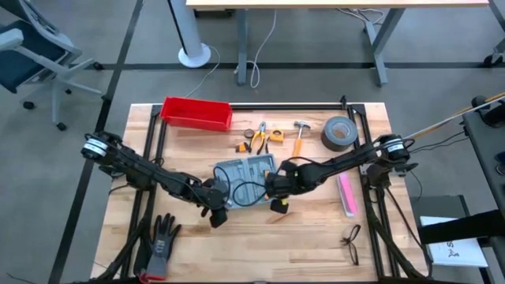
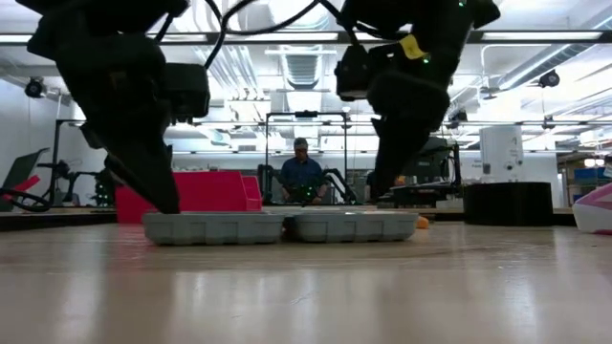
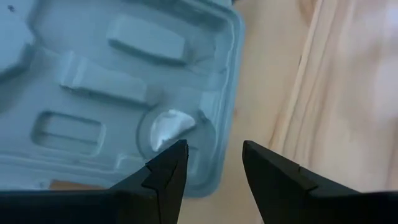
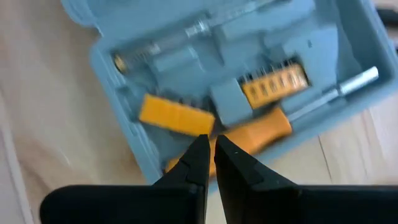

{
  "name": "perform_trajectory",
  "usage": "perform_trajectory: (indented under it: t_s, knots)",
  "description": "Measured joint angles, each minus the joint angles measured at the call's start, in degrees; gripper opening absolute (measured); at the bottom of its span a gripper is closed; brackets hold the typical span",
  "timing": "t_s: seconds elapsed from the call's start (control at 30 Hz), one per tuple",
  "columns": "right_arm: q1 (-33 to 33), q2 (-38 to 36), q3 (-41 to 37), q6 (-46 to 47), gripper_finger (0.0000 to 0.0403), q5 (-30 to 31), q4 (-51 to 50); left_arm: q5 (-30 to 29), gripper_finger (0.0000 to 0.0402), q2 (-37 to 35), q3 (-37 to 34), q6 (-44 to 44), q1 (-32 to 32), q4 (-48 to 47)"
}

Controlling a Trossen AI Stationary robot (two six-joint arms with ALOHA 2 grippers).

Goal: Prefit tool cases
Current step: Put the set of interchangeable screwdriver bits into the gray toolbox

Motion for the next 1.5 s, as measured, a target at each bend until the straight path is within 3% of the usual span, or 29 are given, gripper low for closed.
perform_trajectory:
  t_s: [0.43, 0.7, 1.13, 1.5]
  knots:
    - [0.0, 0.0, -4.0, -1.7, 0.0009, -3.9, 7.8, -4.8, 0.0162, -0.3, 2.5, 2.5, 0.1, -0.6]
    - [0.9, 0.0, -6.5, -1.5, 0.0009, -6.1, 10.3, -8.7, 0.0162, -0.9, 6.1, 3.7, 0.1, -10.0]
    - [4.1, 0.0, -7.5, 1.0, 0.0009, -7.8, 10.9, -8.8, 0.0162, -3.3, 6.5, 3.7, 0.1, -12.4]
    - [10.7, -0.2, -8.7, 10.7, 0.0008, -8.6, 11.2, -7.6, 0.0162, -4.1, 6.4, 3.5, 0.0, -13.6]
